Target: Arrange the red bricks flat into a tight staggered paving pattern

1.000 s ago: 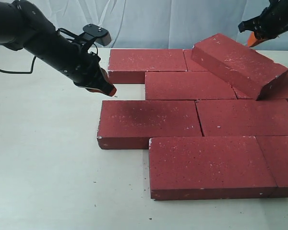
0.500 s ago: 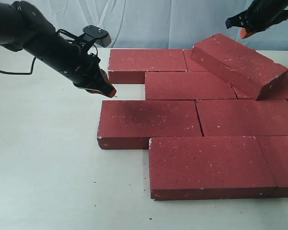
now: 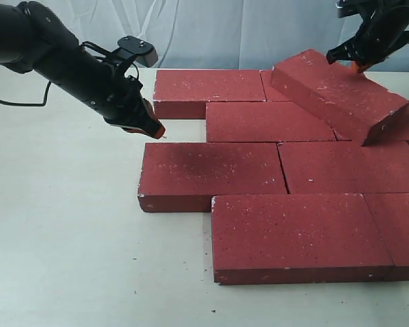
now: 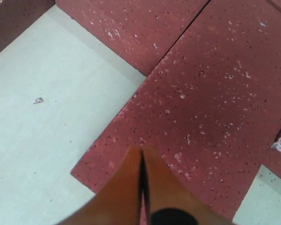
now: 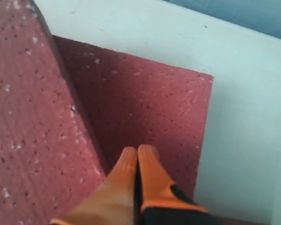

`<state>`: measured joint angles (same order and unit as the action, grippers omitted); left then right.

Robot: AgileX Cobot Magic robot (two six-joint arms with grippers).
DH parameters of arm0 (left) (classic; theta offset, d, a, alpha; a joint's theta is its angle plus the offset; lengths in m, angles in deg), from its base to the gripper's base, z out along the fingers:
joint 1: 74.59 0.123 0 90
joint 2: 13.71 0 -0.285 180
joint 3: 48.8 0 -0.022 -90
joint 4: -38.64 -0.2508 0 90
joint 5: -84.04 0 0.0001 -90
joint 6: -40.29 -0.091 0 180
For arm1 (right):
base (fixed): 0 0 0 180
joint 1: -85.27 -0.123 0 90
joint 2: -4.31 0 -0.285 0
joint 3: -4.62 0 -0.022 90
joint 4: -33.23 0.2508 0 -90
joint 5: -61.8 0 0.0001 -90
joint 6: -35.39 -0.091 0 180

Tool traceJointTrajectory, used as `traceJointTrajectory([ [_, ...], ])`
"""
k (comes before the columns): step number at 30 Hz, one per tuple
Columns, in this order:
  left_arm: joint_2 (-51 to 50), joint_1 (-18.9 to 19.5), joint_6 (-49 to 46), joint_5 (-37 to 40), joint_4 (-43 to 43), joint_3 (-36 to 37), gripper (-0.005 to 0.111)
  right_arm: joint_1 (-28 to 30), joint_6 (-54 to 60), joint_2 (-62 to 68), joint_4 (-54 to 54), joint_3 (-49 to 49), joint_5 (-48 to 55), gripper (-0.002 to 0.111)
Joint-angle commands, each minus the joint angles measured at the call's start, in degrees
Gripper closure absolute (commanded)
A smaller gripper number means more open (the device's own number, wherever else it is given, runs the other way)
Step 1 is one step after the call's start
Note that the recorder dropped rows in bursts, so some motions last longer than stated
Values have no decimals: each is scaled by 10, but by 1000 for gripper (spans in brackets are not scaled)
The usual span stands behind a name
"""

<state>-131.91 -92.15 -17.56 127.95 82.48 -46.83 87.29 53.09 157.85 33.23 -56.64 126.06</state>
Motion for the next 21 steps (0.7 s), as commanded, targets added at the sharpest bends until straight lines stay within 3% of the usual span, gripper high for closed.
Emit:
traceJointTrajectory([
  [1,6,-3,2,-1,2,2,107,2,59,-6,115,-1,57,109],
  [8,6,-3,2,-1,1,2,107,-39,87,-39,215,-1,57,109],
  [12,6,-3,-1,-27,-18,2,107,-98,116,-52,174,-1,57,109],
  [14,6,-3,3,-106,-23,2,107,-101,83,-79,86,-1,57,109],
  [16,6,-3,-1,-180,-9,2,107,-90,-19,-113,-27,1,57,109],
  [17,5,-3,-35,-264,19,2,107,-82,-33,-136,-52,18,57,109],
  [19,-17,0,-83,-350,71,-28,107,-65,-32,-167,-44,61,57,109],
  [21,-44,8,-85,-308,71,-75,107,-50,-32,-184,-44,103,57,109],
])
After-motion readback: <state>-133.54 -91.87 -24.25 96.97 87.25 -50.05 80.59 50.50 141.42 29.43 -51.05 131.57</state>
